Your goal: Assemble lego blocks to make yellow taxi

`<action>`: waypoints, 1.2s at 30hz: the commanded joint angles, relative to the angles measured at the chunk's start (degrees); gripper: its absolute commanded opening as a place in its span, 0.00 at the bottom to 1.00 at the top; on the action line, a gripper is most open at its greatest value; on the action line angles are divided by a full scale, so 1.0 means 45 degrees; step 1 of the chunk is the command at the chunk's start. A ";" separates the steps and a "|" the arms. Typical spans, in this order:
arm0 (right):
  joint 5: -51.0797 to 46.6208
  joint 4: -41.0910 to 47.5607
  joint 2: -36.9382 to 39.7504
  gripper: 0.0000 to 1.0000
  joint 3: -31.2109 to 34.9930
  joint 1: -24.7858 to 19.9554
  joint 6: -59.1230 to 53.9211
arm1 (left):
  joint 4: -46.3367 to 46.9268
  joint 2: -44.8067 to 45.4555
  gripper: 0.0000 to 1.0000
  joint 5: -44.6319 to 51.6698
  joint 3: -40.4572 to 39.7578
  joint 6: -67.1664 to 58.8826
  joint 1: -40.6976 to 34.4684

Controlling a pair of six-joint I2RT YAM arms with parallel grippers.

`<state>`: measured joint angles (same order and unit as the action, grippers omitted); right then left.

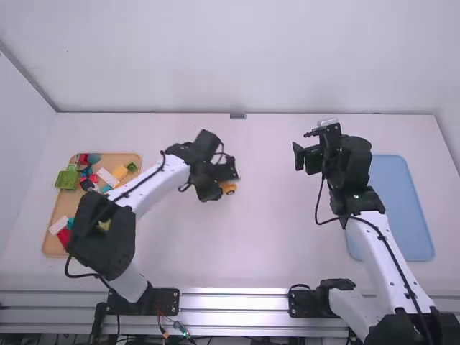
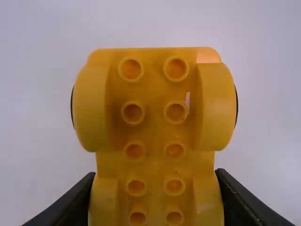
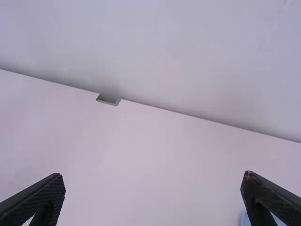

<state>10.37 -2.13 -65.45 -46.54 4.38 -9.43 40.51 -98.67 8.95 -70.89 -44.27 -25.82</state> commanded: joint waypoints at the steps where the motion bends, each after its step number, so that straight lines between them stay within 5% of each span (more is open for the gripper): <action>1: 0.0073 0.0015 -0.0029 0.99 -0.0544 0.0015 0.0039 | -0.0189 -0.0665 0.01 -0.0238 0.0306 -0.1292 -0.0767; 17: 0.0073 0.0209 -0.0029 0.99 -0.0544 0.0024 0.0034 | -0.1846 -0.2681 0.04 -0.0228 0.0908 -0.1035 -0.1593; 20: 0.0073 0.0204 -0.0029 0.99 -0.0544 0.0024 0.0039 | -0.1943 -0.2676 0.31 -0.0330 0.0947 -0.1025 -0.1681; 23: 0.0073 0.0199 -0.0029 0.99 -0.0544 0.0034 0.0034 | -0.1880 -0.2676 0.47 -0.0325 0.0928 -0.1030 -0.1666; 26: 0.0073 0.0204 -0.0029 0.99 -0.0544 0.0029 0.0039 | -0.2234 -0.2676 0.93 -0.0529 0.0928 -0.1025 -0.1666; 36: 0.0073 0.0155 -0.0029 0.99 -0.0544 0.0029 0.0039 | -0.0845 -0.2526 0.99 -0.0767 -0.0291 -0.0748 -0.1389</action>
<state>10.35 -1.30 -65.45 -46.54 4.38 -9.52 36.12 -110.04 5.32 -69.19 -48.77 -33.32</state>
